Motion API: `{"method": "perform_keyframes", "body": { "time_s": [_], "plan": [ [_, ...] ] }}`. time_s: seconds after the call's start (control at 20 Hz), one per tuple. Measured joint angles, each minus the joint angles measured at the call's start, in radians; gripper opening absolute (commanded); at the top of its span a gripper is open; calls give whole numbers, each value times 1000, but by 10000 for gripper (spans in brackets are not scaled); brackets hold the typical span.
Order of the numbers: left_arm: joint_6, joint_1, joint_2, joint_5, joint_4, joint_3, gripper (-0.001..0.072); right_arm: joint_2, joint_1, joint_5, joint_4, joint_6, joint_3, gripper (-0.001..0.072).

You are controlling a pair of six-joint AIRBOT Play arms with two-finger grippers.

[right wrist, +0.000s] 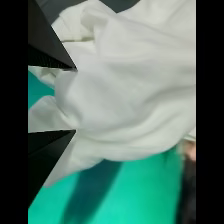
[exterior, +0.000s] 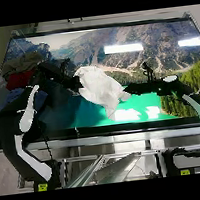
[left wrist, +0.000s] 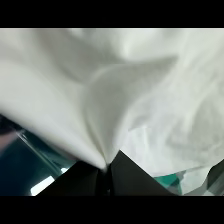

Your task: Fold the shirts.

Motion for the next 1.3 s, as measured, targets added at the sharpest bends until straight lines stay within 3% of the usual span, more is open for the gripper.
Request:
{"method": "perform_keyframes", "body": {
  "time_s": [0.05, 0.35, 0.4, 0.45, 0.55, 0.95, 1.1, 1.3],
  "plan": [
    [0, 0, 0, 13, -1, 1, 14, -5, -5, -14, 2, -3, 1, 502],
    [1, 0, 0, 59, -2, 3, 14, -66, -14, -6, 0, -47, 3, 499],
    [0, 0, 0, 60, -5, 3, 14, -79, -15, -1, 0, -53, 3, 423],
    [0, 0, 0, 63, -5, 3, 14, -88, -15, 7, -1, -56, 3, 241],
    [-2, 0, 0, 63, -21, 3, 14, -101, -15, 22, -1, -68, 3, 17],
    [-9, 0, 64, 89, -129, 3, 13, -62, -31, 186, 23, -121, 69, 20],
    [-2, 0, 199, 111, -149, 3, 13, 76, -76, 274, 27, -121, 136, 20],
    [10, 0, 476, 113, -200, 3, 13, 406, -188, 324, 56, -107, 264, 20]
  ]
}}
